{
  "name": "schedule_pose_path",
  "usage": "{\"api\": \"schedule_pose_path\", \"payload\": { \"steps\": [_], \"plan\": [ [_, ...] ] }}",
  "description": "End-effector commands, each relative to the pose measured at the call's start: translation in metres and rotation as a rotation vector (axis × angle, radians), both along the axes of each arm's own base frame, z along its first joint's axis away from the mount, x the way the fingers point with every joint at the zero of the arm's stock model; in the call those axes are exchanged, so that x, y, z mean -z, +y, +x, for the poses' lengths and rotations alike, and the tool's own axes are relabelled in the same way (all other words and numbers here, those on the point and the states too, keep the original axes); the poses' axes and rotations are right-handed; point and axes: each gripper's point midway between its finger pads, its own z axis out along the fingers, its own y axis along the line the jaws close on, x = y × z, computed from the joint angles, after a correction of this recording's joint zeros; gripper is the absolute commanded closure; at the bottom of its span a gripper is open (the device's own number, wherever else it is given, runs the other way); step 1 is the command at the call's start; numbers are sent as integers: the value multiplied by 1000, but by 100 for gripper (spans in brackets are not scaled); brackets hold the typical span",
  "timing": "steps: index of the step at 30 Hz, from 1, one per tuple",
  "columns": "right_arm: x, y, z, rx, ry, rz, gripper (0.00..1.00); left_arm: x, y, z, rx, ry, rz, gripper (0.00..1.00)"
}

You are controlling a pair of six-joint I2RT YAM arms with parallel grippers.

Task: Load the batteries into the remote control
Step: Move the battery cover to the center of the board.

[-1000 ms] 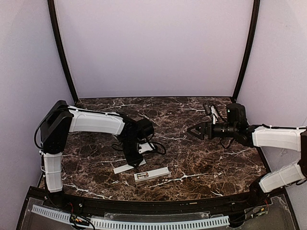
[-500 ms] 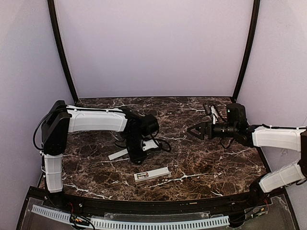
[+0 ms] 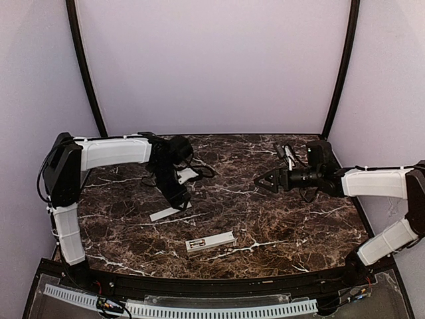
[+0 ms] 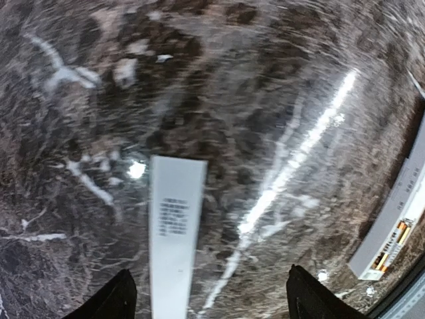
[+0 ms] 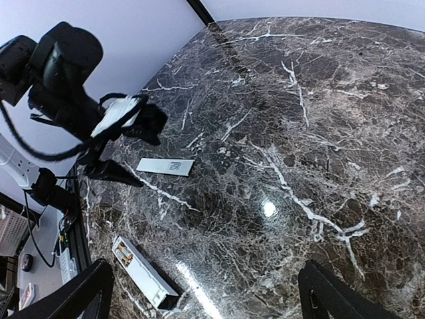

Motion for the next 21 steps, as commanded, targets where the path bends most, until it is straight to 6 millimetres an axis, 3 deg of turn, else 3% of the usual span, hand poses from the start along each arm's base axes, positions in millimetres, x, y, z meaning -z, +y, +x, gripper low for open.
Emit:
{"api": "schedule_pose_path", "payload": {
  "steps": [1,9,17,21],
  "plan": [
    [-14,6,1,-57,-48,33,2,1,14,19,-10,-15,-4,22],
    [-13,6,-3,-67,-53,34,1,22,13,34,50,-2,34,30],
    [-9,5,-4,-66,-48,28,1,49,7,27,74,66,28,39],
    [-9,5,-3,-65,-50,25,1,59,6,16,89,101,45,50]
  ]
}}
